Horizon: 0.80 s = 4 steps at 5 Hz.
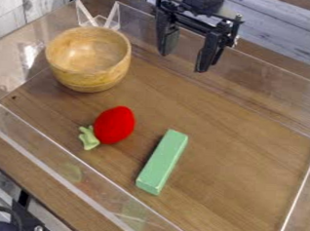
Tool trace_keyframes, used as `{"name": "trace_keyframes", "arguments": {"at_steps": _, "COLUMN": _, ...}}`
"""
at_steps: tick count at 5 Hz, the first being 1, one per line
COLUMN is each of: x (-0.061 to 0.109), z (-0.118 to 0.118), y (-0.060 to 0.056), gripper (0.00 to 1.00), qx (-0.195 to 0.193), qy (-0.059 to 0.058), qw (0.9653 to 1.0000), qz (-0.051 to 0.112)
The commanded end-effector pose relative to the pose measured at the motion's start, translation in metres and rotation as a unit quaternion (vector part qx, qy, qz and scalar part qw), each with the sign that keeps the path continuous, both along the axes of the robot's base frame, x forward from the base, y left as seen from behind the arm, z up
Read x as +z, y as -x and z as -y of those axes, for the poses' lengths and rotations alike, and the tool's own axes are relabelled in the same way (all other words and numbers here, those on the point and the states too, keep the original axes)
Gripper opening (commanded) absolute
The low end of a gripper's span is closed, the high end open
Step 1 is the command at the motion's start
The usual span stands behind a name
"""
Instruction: Move the red object to the right side of the table
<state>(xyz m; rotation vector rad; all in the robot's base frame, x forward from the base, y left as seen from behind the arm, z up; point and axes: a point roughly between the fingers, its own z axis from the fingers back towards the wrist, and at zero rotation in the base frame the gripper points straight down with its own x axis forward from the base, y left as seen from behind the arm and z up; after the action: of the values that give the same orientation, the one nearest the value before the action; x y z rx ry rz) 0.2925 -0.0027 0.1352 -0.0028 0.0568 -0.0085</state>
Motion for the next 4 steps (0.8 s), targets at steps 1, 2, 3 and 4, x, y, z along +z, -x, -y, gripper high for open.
{"name": "trace_keyframes", "arguments": {"at_steps": 1, "x": -0.006, "z": -0.007, "y": 0.007, "gripper": 1.00, "qx": 0.008, "qy": 0.004, "qw": 0.9999, "qz": -0.009}}
{"name": "trace_keyframes", "arguments": {"at_steps": 2, "x": -0.016, "z": -0.023, "y": 0.023, "gripper": 1.00, "qx": 0.013, "qy": 0.012, "qw": 0.9998, "qz": -0.007}}
{"name": "trace_keyframes", "arguments": {"at_steps": 3, "x": -0.026, "z": -0.050, "y": 0.049, "gripper": 1.00, "qx": 0.003, "qy": 0.013, "qw": 0.9999, "qz": 0.002}}
{"name": "trace_keyframes", "arguments": {"at_steps": 4, "x": -0.036, "z": -0.070, "y": 0.069, "gripper": 1.00, "qx": -0.022, "qy": 0.023, "qw": 0.9995, "qz": 0.004}}
